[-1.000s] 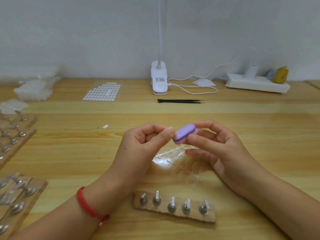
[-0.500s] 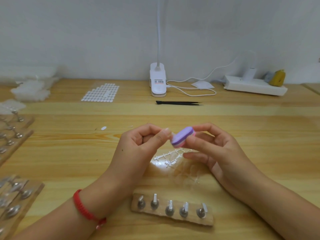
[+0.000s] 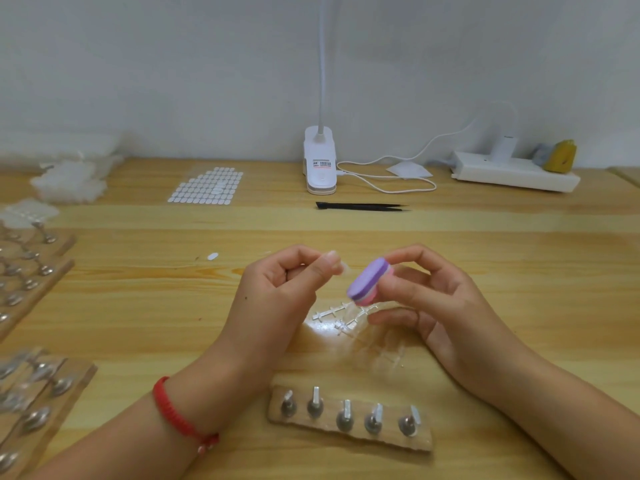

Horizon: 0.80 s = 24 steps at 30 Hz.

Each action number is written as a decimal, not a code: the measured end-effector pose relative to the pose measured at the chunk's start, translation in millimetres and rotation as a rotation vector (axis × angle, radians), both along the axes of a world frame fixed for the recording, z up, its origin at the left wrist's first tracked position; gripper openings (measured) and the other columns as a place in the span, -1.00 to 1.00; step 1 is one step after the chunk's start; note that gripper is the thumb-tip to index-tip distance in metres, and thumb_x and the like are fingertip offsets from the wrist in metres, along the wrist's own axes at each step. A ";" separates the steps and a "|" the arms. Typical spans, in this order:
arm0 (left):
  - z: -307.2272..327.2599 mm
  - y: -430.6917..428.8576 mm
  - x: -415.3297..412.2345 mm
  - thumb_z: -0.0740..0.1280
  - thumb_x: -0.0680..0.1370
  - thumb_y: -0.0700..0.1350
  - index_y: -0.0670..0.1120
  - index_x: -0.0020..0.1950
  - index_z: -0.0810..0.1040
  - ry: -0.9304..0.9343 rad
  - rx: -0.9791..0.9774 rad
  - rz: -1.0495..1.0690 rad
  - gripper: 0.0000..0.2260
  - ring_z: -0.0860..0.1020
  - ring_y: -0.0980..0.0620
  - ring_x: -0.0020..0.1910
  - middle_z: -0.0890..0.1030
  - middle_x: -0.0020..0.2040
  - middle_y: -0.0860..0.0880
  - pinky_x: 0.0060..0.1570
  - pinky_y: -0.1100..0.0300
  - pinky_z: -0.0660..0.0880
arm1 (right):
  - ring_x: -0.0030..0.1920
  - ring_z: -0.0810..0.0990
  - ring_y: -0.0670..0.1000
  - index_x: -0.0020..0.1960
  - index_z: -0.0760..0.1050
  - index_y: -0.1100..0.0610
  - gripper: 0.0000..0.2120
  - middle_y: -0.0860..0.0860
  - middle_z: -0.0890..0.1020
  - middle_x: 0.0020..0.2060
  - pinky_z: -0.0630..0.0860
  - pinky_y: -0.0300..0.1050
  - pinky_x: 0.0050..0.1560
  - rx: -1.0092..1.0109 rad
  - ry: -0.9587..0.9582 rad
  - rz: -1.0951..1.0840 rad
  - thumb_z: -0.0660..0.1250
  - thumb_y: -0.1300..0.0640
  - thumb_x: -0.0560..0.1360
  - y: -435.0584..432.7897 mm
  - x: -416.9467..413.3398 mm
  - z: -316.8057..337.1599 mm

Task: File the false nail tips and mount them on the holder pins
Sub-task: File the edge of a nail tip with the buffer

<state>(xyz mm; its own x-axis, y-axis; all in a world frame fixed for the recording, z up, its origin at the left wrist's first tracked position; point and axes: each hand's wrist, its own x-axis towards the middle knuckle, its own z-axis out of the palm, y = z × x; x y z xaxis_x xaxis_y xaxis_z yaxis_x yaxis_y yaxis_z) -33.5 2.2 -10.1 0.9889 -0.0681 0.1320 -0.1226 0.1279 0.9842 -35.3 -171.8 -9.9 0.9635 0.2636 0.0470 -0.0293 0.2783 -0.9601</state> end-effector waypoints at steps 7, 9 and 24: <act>0.8 -2.0 -1.7 0.38 0.31 0.06 -0.04 -0.37 0.61 -0.023 0.019 -0.023 -0.82 0.15 0.16 -0.57 0.21 -0.57 0.11 -0.54 0.46 0.20 | -0.24 0.68 0.04 -0.10 0.59 0.12 -0.78 0.16 0.68 -0.26 0.60 -0.17 -0.28 0.106 0.037 -0.078 0.47 0.20 0.25 -3.1 2.1 -1.6; 0.9 -1.3 -1.3 0.38 0.31 0.06 -0.02 -0.37 0.61 -0.014 0.015 -0.015 -0.82 0.14 0.17 -0.57 0.21 -0.58 0.13 -0.55 0.45 0.18 | -0.26 0.68 0.04 -0.10 0.63 0.10 -0.83 0.13 0.68 -0.26 0.60 -0.17 -0.26 0.012 -0.012 -0.013 0.44 0.23 0.31 -0.6 -0.2 -2.8; -1.4 -0.5 -0.7 0.48 0.38 0.02 0.00 -0.36 0.61 -0.013 0.046 -0.046 -0.84 0.13 0.16 -0.59 0.22 -0.60 0.14 -0.56 0.45 0.17 | -0.21 0.71 0.08 -0.10 0.64 0.08 -0.84 0.15 0.70 -0.20 0.60 -0.18 -0.29 -0.032 -0.009 -0.022 0.49 0.18 0.31 0.4 -2.4 -0.8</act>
<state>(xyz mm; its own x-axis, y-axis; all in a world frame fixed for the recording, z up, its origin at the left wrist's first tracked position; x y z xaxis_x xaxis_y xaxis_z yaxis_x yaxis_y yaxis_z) -34.2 1.6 -11.5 0.9829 -0.1194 0.1403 -0.1303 0.0881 0.9876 -37.7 -171.4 -10.6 0.9687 0.2437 0.0473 -0.0150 0.2475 -0.9688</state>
